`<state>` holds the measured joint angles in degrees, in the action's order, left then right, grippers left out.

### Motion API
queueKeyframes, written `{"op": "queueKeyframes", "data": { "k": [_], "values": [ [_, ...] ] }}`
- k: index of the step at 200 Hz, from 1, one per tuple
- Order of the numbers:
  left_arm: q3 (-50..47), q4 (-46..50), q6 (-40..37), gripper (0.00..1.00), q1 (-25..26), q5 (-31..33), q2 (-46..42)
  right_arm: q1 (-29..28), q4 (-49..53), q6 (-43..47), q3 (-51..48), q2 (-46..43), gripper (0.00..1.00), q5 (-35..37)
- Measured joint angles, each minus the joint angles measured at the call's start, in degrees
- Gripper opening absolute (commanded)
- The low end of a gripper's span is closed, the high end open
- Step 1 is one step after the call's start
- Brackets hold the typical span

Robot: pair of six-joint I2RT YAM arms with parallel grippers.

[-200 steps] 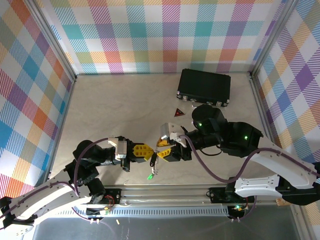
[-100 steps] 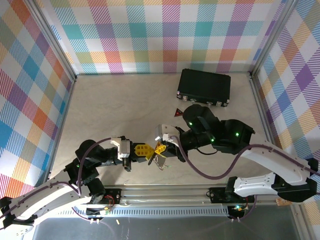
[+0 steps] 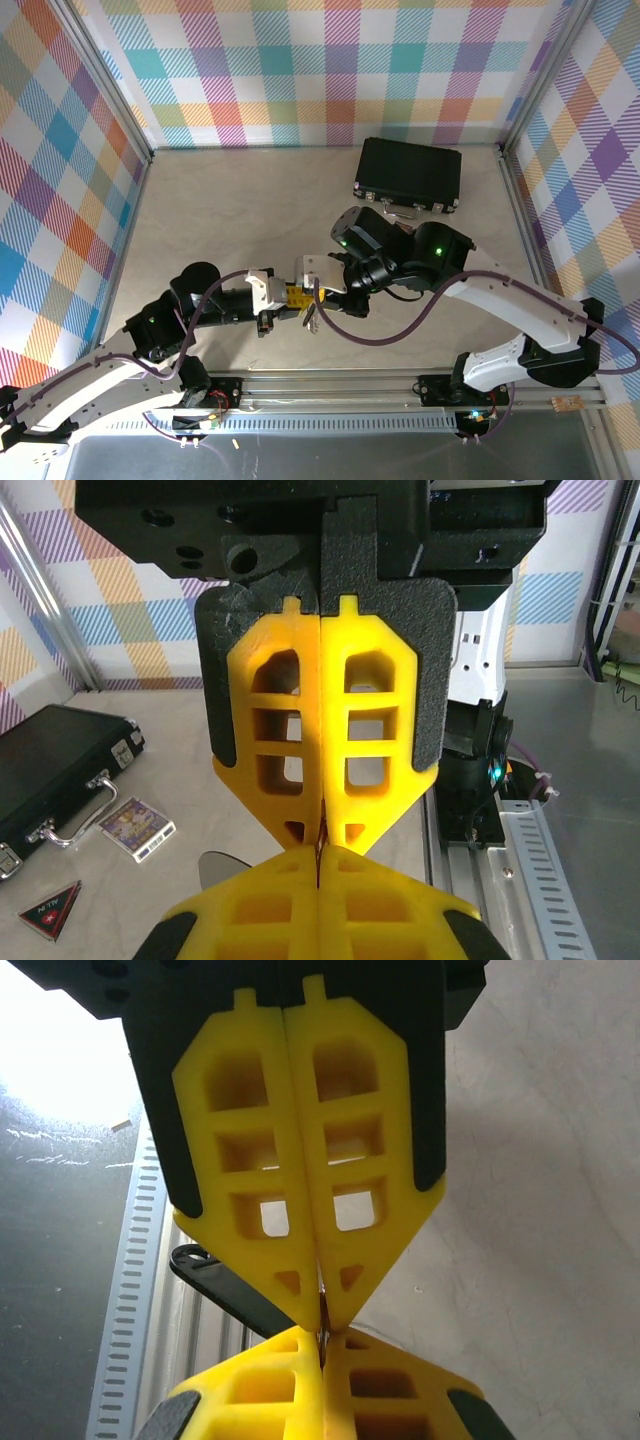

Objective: Put the keys on the keyring

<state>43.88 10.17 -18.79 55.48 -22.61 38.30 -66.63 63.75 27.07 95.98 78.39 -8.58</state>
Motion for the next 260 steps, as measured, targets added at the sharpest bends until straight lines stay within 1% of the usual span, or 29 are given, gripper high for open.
{"op": "queueKeyframes", "data": {
  "k": [34, 65, 100, 148, 176, 189, 196, 218, 234, 239, 249, 260],
  "values": [
    [-0.35, -2.95, 0.31, 0.00, 0.28, -0.94, -0.83, -0.02, -2.84, -0.68, -1.60, -2.69, 0.00, -1.77],
    [-2.71, -10.27, 2.82, 0.00, 0.39, -3.26, -3.19, -0.44, -8.41, -2.62, -5.16, -7.15, 0.00, -4.15],
    [-5.07, -16.61, 5.99, 0.00, 0.44, -4.68, -4.85, -0.59, -13.16, -4.39, -7.69, -9.73, 0.00, -6.16],
    [-6.40, -19.80, 8.11, 0.00, 0.44, -4.98, -5.18, -0.59, -14.10, -5.44, -7.91, -9.97, 0.00, -6.67],
    [-6.60, -19.82, 8.11, 0.00, 0.44, -4.22, -4.94, -0.63, -13.92, -5.16, -8.17, -10.19, 0.00, -5.44],
    [-6.36, -18.12, 7.02, 0.11, 0.44, -3.17, -4.35, -0.63, -12.57, -4.44, -7.50, -9.44, 0.00, -4.59],
    [-6.14, -17.07, 6.19, 0.15, 0.44, -2.56, -4.09, -0.61, -11.50, -3.85, -6.73, -8.63, 0.00, -4.02],
    [-4.83, -13.22, 4.22, 0.17, 0.48, -0.68, -2.91, -0.57, -7.85, -2.12, -3.87, -5.95, 0.00, -2.89],
    [-4.15, -11.28, 3.23, 0.15, 0.48, -0.20, -2.19, -0.46, -5.81, -1.20, -2.84, -4.90, 0.00, -2.32],
    [-3.98, -10.80, 2.91, 0.13, 0.50, -0.22, -2.01, -0.46, -5.49, -0.92, -2.69, -4.66, 0.00, -2.19],
    [-3.85, -10.12, 2.51, 0.00, 0.55, -0.22, -1.88, -0.46, -4.90, -0.59, -2.56, -4.37, 0.00, -1.86],
    [-3.85, -9.60, 1.62, 0.00, 0.61, -0.26, -1.79, -0.44, -4.48, -0.39, -2.51, -4.22, 0.00, -1.84]
  ]
}}
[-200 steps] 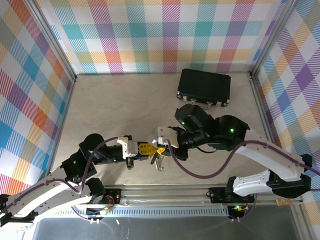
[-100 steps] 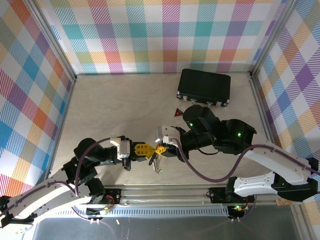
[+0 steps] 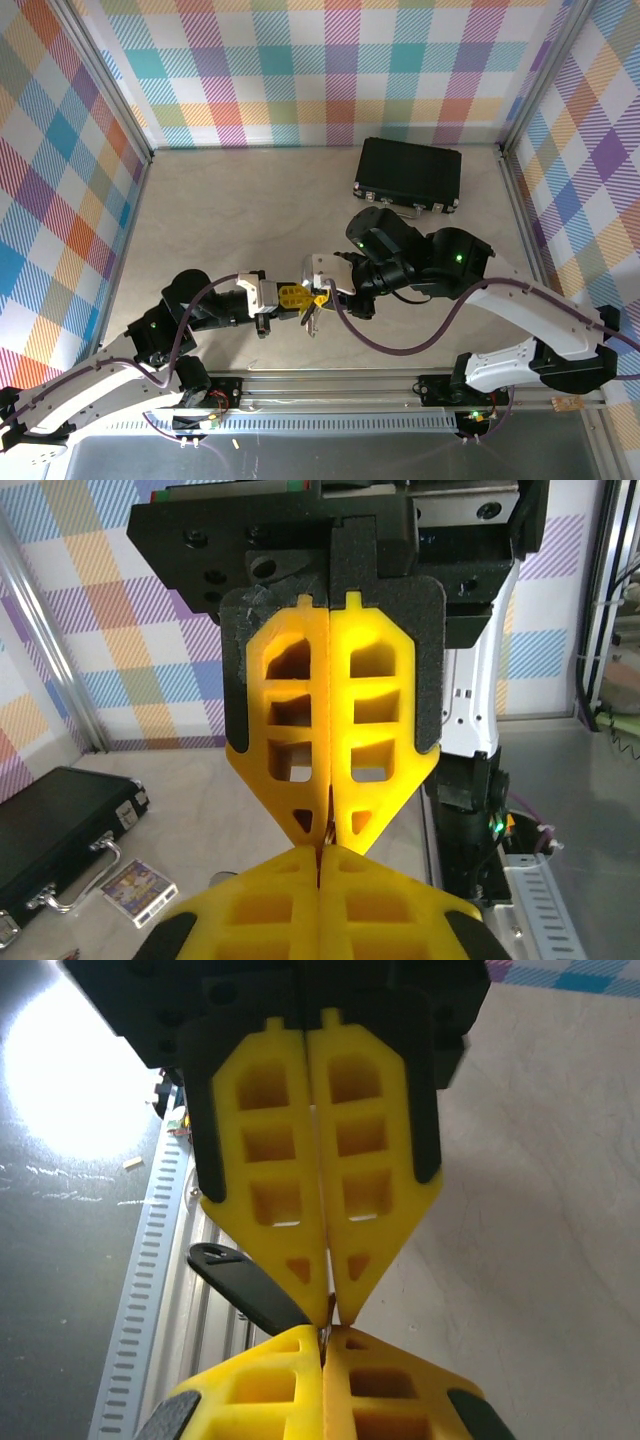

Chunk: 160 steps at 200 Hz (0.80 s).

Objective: Put the keys on the keyring

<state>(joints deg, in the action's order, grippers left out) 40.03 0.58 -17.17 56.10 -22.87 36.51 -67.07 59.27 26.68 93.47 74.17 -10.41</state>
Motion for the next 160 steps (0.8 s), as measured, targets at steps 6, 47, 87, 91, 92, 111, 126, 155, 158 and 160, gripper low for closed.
{"op": "queueKeyframes", "data": {
  "k": [6, 47, 87, 91, 92, 111, 126, 155, 158, 160],
  "values": [
    [0.04, 0.20, -0.02, 0.00, 0.02, -0.09, 0.04, 0.00, 0.24, 0.02, 0.02, 0.00, 0.00, 0.07],
    [0.17, -0.74, 0.70, 0.00, 0.02, -0.59, -1.36, -0.02, -1.40, -0.59, -0.52, -0.94, 0.07, -0.81],
    [-2.14, -8.83, 5.60, 0.00, 0.02, -2.84, -3.76, -0.26, -8.87, -2.99, -5.29, -6.16, 0.13, -4.22],
    [-2.45, -9.68, 5.97, 0.00, 0.02, -3.06, -3.76, -0.26, -9.18, -3.19, -5.57, -6.58, 0.13, -4.55],
    [-2.56, -10.03, 6.19, 0.00, 0.02, -3.19, -3.76, -0.26, -9.27, -3.30, -5.64, -6.69, 0.13, -4.66],
    [-3.80, -14.12, 8.44, 0.00, 0.02, -4.11, -3.89, -0.42, -10.45, -3.89, -5.95, -7.50, 0.10, -5.79],
    [-4.74, -16.59, 9.57, 0.00, 0.02, -4.59, -3.91, -0.42, -10.60, -4.11, -5.95, -7.50, 0.07, -6.29],
    [-5.95, -19.08, 10.84, 0.00, 0.02, -4.72, -3.89, -0.42, -10.58, -4.70, -6.01, -7.48, 0.20, -6.40],
    [-5.97, -19.15, 11.02, 0.00, 0.02, -4.70, -3.89, -0.42, -10.62, -4.74, -6.01, -7.48, 0.22, -6.40],
    [-6.01, -19.21, 11.04, 0.00, 0.02, -4.70, -3.87, -0.42, -10.62, -5.07, -6.01, -7.45, 0.25, -6.43]
  ]
}}
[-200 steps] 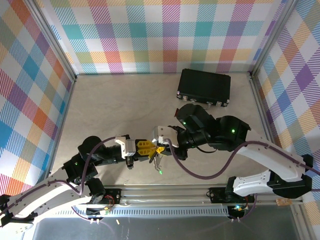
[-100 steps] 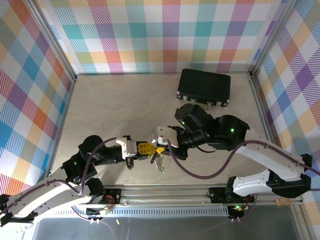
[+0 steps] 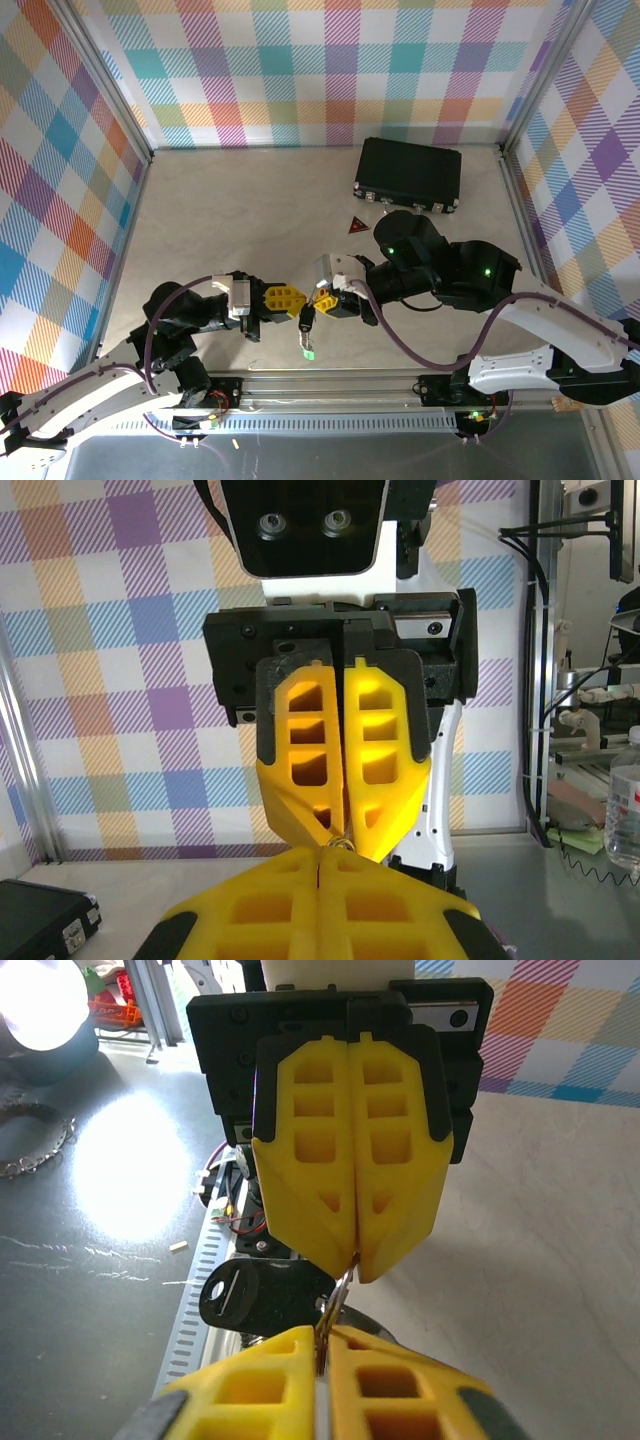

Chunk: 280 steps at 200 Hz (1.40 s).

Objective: Put the keys on the keyring

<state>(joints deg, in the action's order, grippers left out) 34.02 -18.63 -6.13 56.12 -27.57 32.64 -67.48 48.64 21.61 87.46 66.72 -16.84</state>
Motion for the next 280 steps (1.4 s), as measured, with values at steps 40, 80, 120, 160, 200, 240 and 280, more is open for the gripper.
{"op": "queueKeyframes", "data": {
  "k": [40, 80, 120, 160, 200, 240, 280],
  "values": [
    [-0.15, -0.15, 0.59, 0.00, 0.00, 0.17, 0.28, -0.11, -0.92, 0.13, -0.15, 0.42, 0.29, -0.57],
    [-0.68, -0.15, 0.61, 0.00, 0.00, -0.02, -0.07, -0.11, -1.46, -0.02, -0.46, 0.57, 0.16, 0.66],
    [-0.90, 0.79, 0.59, 0.00, 0.00, 0.20, -0.70, -0.11, -0.96, 0.61, -0.59, 0.72, 0.01, 3.04],
    [0.70, 7.78, -0.94, 0.08, -0.04, 2.10, -0.87, -0.37, 2.84, 2.16, 1.49, 3.19, 0.00, 5.51],
    [8.22, 21.33, -7.10, 0.24, -0.04, 6.49, 1.66, -0.35, 6.78, 4.83, 5.77, 6.60, 0.00, 6.36],
    [11.34, 27.39, -10.93, 0.26, -0.04, 7.41, 4.13, -0.22, 9.07, 6.12, 6.78, 7.80, 0.00, 6.86],
    [11.45, 29.40, -12.68, 0.27, -0.02, 8.22, 4.81, -0.20, 9.44, 6.32, 6.78, 7.82, 0.00, 7.28]
  ]
}}
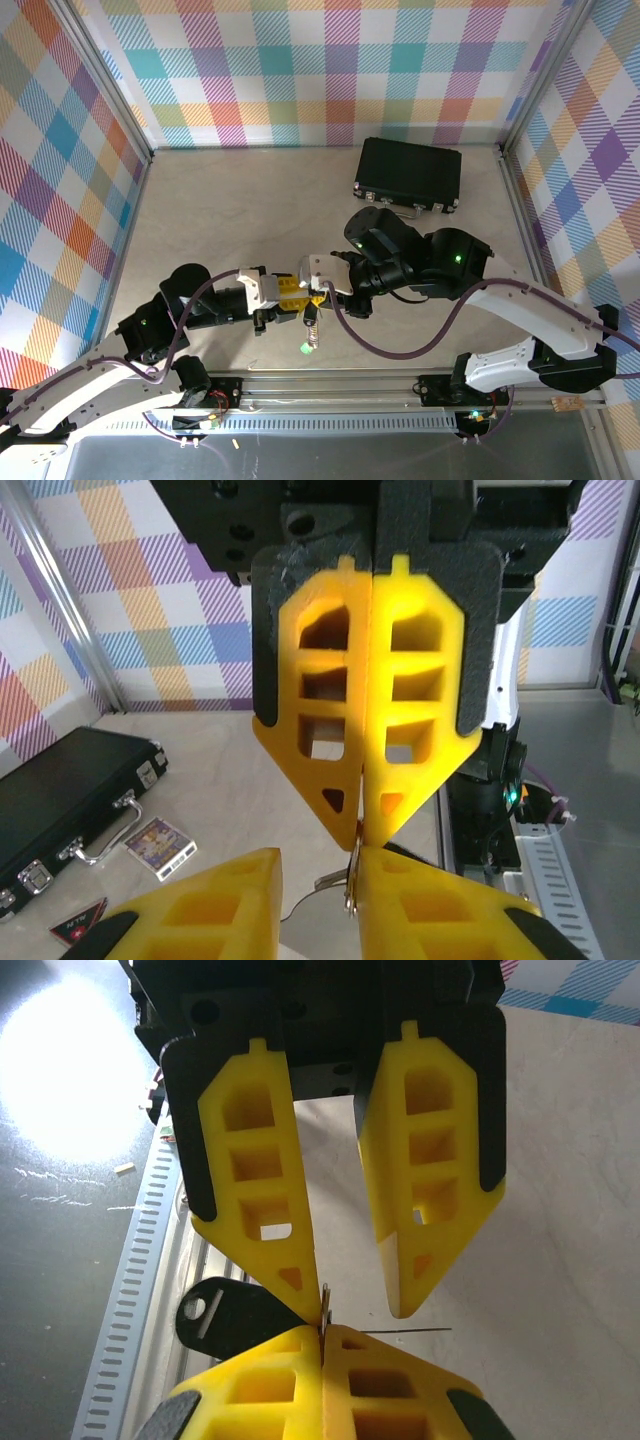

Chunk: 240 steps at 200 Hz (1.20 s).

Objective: Put the keys on the keyring

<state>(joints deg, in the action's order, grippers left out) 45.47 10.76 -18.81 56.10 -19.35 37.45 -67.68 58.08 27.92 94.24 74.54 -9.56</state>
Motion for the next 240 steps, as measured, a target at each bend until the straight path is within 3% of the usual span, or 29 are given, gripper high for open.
{"op": "queueKeyframes", "data": {
  "k": [10, 33, 42, 80, 98, 114, 139, 201, 223, 240],
  "values": [
    [0.04, 0.35, -0.20, 0.25, 0.02, 0.20, 0.15, 0.00, 0.00, 0.00, 0.00, -0.02, 0.00, 0.00],
    [0.13, 1.70, -0.72, 0.12, 0.04, 0.46, 0.22, 0.00, -0.13, 0.00, 0.00, 0.00, 0.00, 0.00],
    [0.13, 1.99, -0.50, 0.00, 0.07, 0.44, 0.22, 0.00, -0.20, 0.00, 0.00, 0.00, 0.00, 0.02],
    [0.04, 2.23, -0.74, 0.00, 0.13, 0.33, -0.15, 0.15, -0.24, -0.02, 0.00, 0.00, 0.00, -0.02],
    [-1.33, 0.22, 0.48, 0.00, 0.13, -0.07, -1.57, 0.15, -0.59, -0.59, -0.02, -0.09, 0.23, -0.11],
    [-3.41, -2.78, 2.19, 0.00, 0.13, -0.11, -3.08, 0.04, -1.73, -0.96, -0.68, -0.46, 0.30, -0.63],
    [-5.64, -7.13, 4.74, 0.00, 0.13, -0.98, -4.76, -0.17, -2.82, -1.97, -2.43, -1.95, 0.28, -0.94],
    [-8.17, -15.26, 8.59, 0.00, 0.11, -4.76, -5.66, -0.17, -4.46, -3.58, -3.63, -3.58, 0.09, -1.33],
    [-9.29, -17.53, 9.70, 0.00, 0.09, -6.08, -5.99, -0.17, -4.48, -3.50, -3.76, -3.91, 0.11, -2.21],
    [-9.79, -18.69, 10.49, 0.00, 0.09, -6.82, -6.10, -0.17, -4.90, -3.52, -4.15, -4.26, 0.21, -3.17]
  ]
}}
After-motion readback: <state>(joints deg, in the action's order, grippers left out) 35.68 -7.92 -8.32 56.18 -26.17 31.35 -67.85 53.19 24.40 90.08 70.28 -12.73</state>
